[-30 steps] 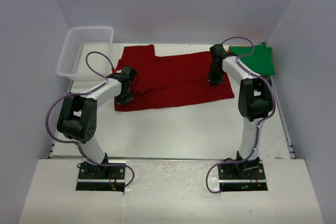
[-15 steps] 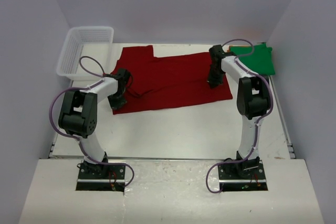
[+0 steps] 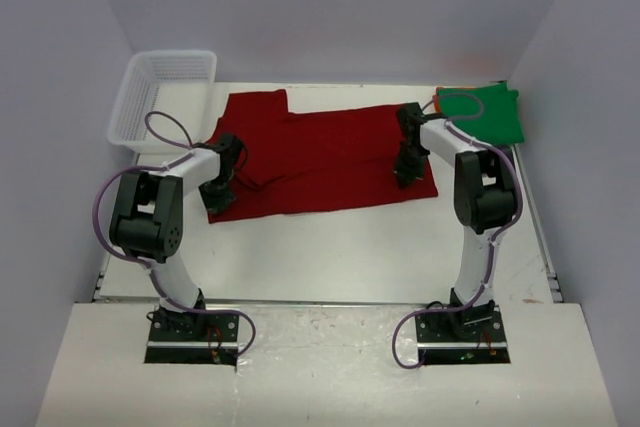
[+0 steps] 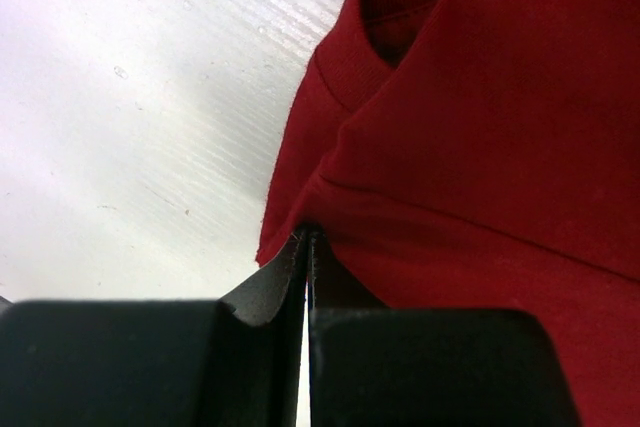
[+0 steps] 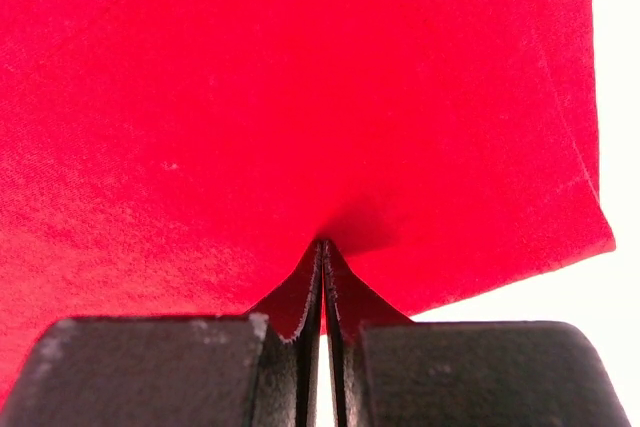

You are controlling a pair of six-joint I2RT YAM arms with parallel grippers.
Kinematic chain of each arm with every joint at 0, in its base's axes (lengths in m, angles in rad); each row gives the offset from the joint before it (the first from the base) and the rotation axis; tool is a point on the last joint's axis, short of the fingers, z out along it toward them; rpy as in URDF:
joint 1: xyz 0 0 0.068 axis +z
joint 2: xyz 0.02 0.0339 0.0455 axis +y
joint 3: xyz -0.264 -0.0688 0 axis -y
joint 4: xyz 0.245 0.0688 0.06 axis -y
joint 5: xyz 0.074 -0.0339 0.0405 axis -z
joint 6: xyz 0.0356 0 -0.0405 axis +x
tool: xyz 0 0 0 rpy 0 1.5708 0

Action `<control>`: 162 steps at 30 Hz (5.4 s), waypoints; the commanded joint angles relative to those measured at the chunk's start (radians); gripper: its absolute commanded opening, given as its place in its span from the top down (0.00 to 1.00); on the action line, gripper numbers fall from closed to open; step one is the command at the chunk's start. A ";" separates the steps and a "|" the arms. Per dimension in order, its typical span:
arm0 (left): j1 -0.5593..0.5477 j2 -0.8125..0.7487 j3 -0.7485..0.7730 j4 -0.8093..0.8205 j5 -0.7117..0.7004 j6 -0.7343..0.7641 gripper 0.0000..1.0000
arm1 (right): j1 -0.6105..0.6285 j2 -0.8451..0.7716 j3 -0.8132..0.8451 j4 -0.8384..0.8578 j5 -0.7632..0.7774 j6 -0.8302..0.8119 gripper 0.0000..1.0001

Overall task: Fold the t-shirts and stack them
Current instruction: Fold the flattened tshirt in 1/3 of the way

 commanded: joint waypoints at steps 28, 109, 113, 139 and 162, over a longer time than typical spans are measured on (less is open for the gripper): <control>0.078 -0.174 -0.131 -0.135 -0.040 -0.092 1.00 | 0.036 -0.510 -0.481 0.104 0.045 0.093 1.00; -0.129 0.185 0.482 0.173 0.277 0.132 1.00 | 0.038 -0.660 -0.411 0.263 -0.193 -0.047 1.00; -0.230 0.015 0.389 0.191 0.102 0.132 1.00 | 0.042 -0.669 -0.425 0.268 -0.170 -0.055 1.00; -0.213 0.177 0.366 0.112 0.172 0.120 1.00 | 0.257 -0.225 -0.251 0.234 -0.156 -0.065 1.00; -0.199 0.300 0.366 0.132 0.210 0.134 1.00 | 0.266 -0.254 -0.532 0.325 -0.105 0.195 1.00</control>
